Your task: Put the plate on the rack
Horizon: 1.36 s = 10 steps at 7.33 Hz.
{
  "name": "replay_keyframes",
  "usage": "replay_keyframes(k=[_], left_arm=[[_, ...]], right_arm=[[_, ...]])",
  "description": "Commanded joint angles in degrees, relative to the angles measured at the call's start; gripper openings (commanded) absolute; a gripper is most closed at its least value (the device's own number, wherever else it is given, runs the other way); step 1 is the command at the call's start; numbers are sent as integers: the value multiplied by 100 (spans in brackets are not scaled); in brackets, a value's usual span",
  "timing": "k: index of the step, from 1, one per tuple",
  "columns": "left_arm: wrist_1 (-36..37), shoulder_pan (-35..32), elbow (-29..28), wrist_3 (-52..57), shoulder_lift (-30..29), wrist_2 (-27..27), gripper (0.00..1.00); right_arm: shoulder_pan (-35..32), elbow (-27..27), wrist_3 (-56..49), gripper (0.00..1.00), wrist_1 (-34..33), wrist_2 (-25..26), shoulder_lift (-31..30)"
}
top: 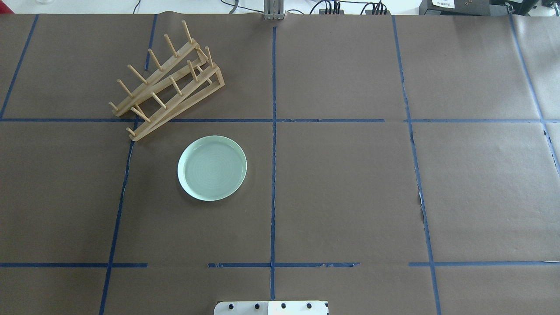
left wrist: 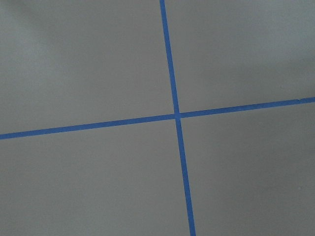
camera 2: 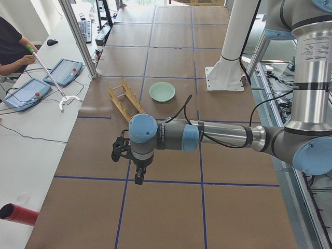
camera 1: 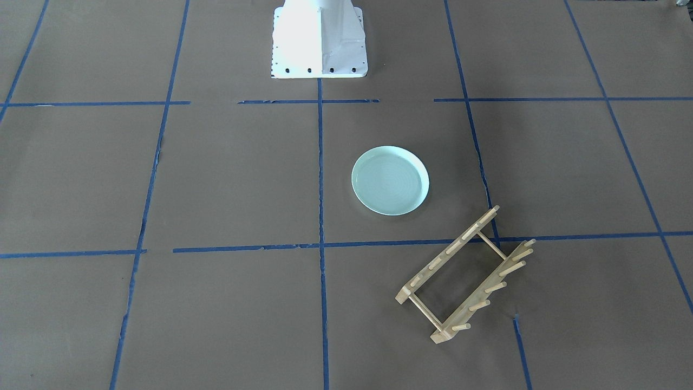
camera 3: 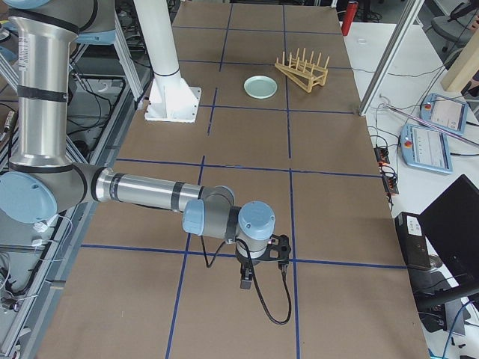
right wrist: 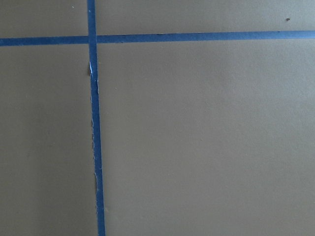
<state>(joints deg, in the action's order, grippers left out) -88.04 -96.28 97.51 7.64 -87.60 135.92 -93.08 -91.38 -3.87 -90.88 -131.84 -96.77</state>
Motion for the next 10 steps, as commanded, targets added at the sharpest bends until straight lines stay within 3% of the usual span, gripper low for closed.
replay_keyframes(k=[1,4,5,6,8,9,10], left_arm=[[-73,30,-153,1,-3,-47,100],[-73,39,-119,-43,23,-4,100],[-134,169,-110,-521,-29,22,100],[-796,501,-31,-1205,-38,23,100],[-1888,2095,547,-4358,-317,216,100],[-1945,2400,663,-5202,-702,190,100],[-1841,3108,733,-6255,-1219,85,100]], right_arm=[[0,-2,0,100,0,0,0],[0,-2,0,100,0,0,0],[0,-2,0,100,0,0,0],[0,-2,0,100,0,0,0],[0,-2,0,100,0,0,0],[0,-2,0,100,0,0,0],[0,-2,0,100,0,0,0]])
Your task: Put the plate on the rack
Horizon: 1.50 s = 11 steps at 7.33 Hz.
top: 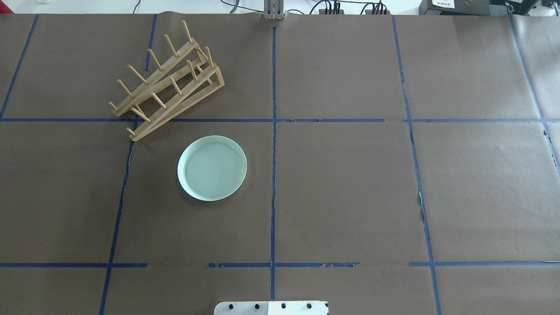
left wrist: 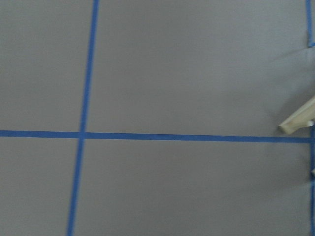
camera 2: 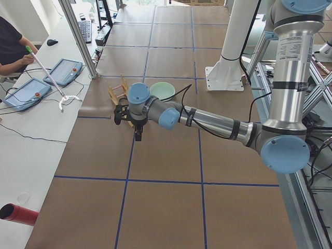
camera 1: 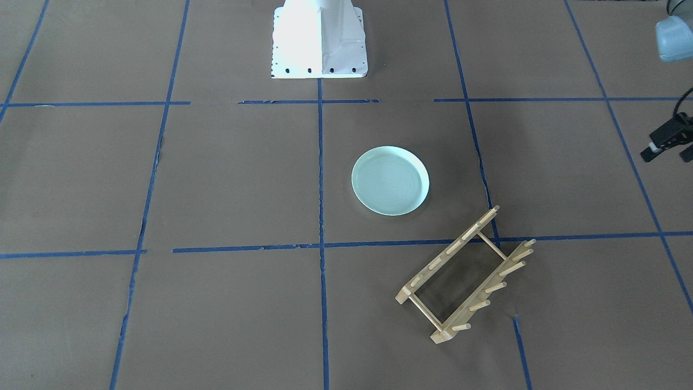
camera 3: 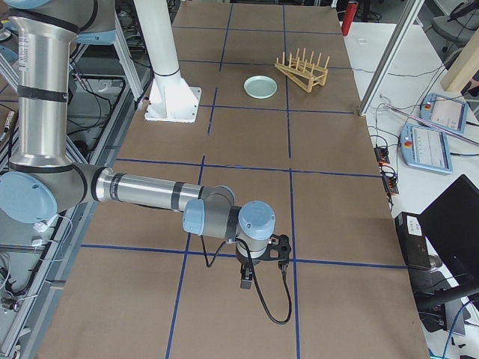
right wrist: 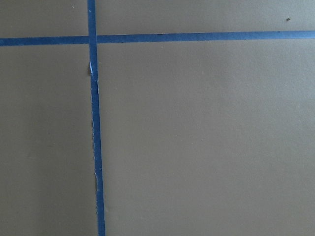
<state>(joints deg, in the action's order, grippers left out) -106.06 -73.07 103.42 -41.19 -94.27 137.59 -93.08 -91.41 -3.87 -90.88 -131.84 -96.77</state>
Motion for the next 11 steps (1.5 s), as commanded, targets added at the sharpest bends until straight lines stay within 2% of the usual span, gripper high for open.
replay_keyframes(k=[1,2,3,4,5,7,9,11], left_arm=[[-28,1290,204,-2549,-984,-536,100],[154,1739,257,-2787,-1189,-654,100],[1392,2370,31,-3094,-2165,-942,98],[2004,2881,-432,-3140,-2984,-1580,98],[2341,3129,-828,-3193,-3427,-1726,98],[2468,3647,-1837,-3630,-4271,-1762,98],[2101,3861,-2323,-3730,-4538,-1919,95],[1765,3879,-2773,-3704,-4767,-2226,82]], right_arm=[[0,0,0,100,0,0,0],[0,0,0,100,0,0,0],[0,0,0,100,0,0,0],[0,0,0,100,0,0,0],[0,0,0,100,0,0,0],[0,0,0,100,0,0,0],[0,0,0,100,0,0,0],[0,0,0,100,0,0,0]])
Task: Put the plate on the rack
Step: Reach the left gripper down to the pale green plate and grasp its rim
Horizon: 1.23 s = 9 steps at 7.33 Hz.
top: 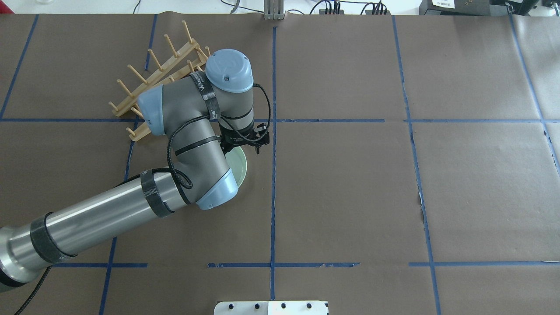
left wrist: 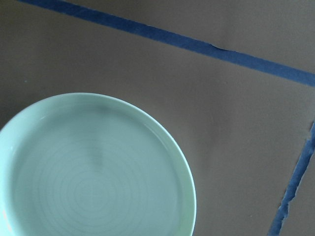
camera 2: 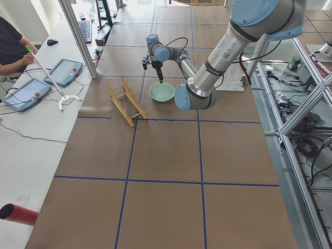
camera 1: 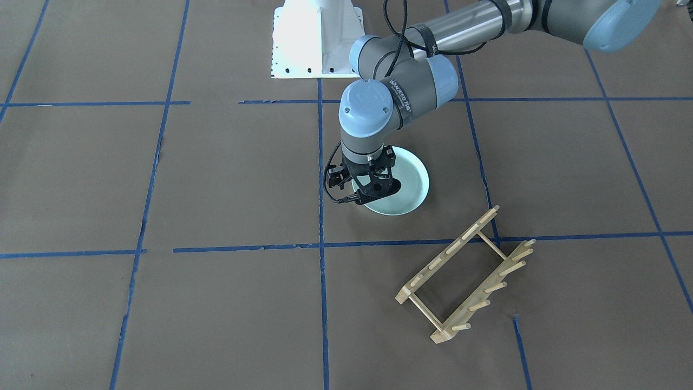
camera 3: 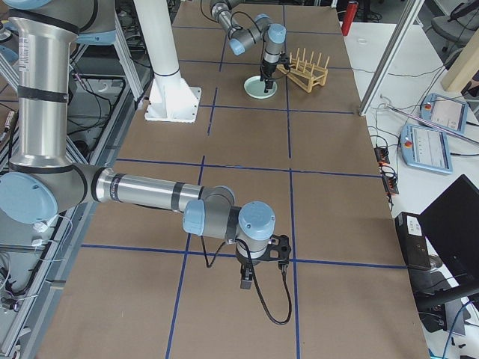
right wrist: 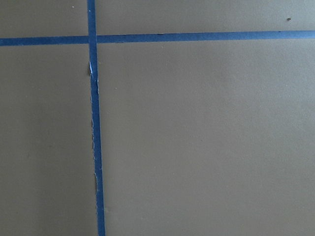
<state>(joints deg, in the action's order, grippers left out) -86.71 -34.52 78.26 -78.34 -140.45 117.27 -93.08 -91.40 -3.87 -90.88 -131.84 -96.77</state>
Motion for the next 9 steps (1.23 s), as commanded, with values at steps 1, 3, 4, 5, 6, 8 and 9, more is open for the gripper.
replay_keyframes(k=[1,3,4,5,6,8,9], left_arm=[[-180,41,-302,56,-132,-274,78],[-548,42,-592,47,-105,-354,74],[-549,41,-593,47,-97,-354,61],[-549,41,-584,47,-79,-345,33],[-549,33,-584,47,-79,-345,0],[-549,24,-558,-23,-27,-336,0],[-480,-159,-183,-67,-35,-293,0]], right_arm=[[0,0,0,100,0,0,0],[-9,0,0,100,0,0,0],[-9,0,0,100,0,0,0],[0,0,0,100,0,0,0],[0,0,0,100,0,0,0],[0,0,0,100,0,0,0],[0,0,0,100,0,0,0]])
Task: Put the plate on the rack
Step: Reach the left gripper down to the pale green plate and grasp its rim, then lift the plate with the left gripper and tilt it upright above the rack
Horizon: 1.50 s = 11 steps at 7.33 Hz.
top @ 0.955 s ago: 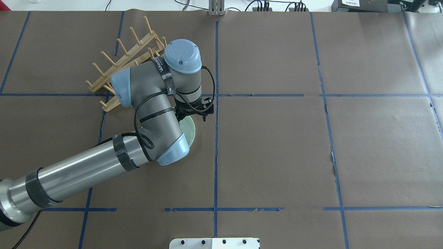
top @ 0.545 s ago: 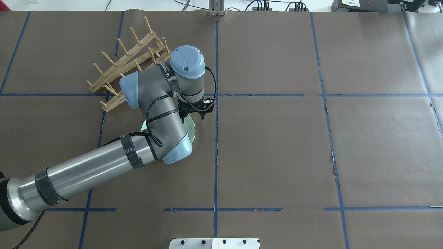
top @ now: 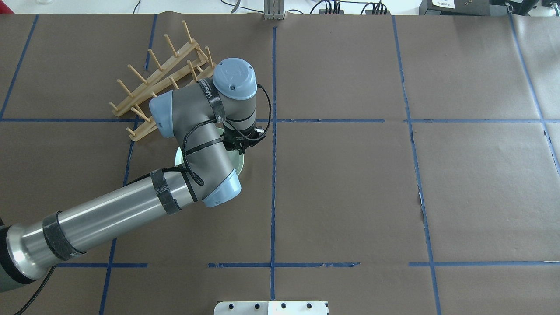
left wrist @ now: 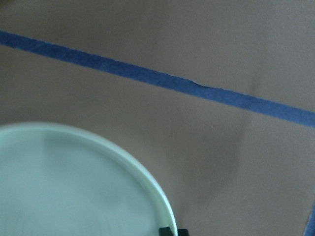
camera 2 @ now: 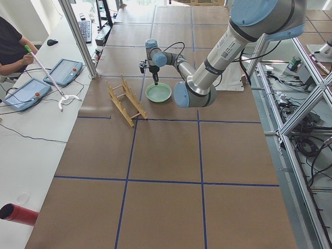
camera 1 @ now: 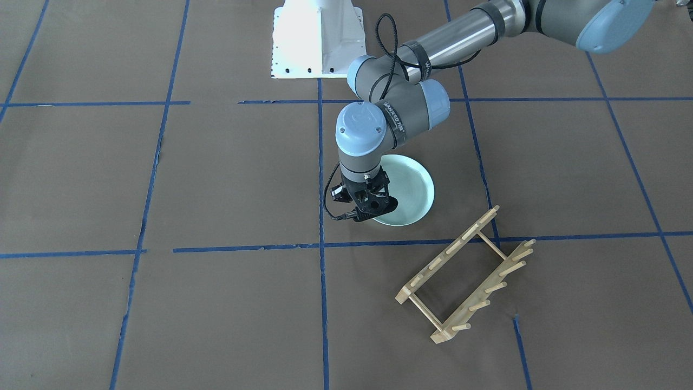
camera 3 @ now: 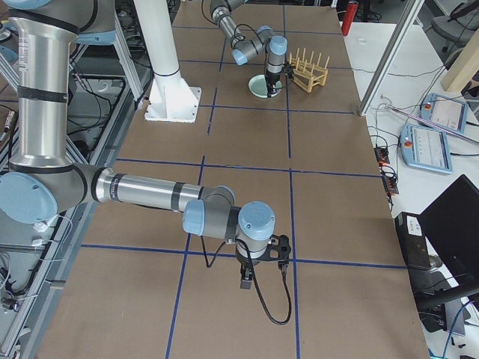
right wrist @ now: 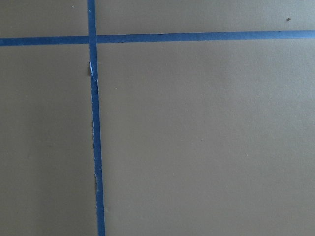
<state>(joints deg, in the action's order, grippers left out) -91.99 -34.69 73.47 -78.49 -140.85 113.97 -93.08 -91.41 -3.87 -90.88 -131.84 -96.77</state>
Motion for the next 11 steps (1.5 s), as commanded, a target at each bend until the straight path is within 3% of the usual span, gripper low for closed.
replay_keyframes(k=[1,2,3,4,5,7,8,9,11], left_arm=[[59,-422,848,-400,22,38,0],[-20,-625,1497,-708,170,38,0],[-656,-827,2209,-1433,572,20,0],[-2019,-1116,2503,-2093,1011,3,0],[-2799,-1423,2497,-2387,1103,-6,0],[-3619,-2057,2489,-2669,1173,-15,0],[-4607,-2277,2427,-2706,1548,-111,0],[-5600,-2288,2305,-2715,1900,-669,0],[-6949,-2244,1385,-2942,1904,-1112,0]], right_arm=[[0,0,0,100,0,0,0],[0,0,0,100,0,0,0],[0,0,0,100,0,0,0],[0,0,0,100,0,0,0],[0,0,0,100,0,0,0],[0,0,0,100,0,0,0],[0,0,0,100,0,0,0],[0,9,0,100,0,0,0],[0,9,0,100,0,0,0]])
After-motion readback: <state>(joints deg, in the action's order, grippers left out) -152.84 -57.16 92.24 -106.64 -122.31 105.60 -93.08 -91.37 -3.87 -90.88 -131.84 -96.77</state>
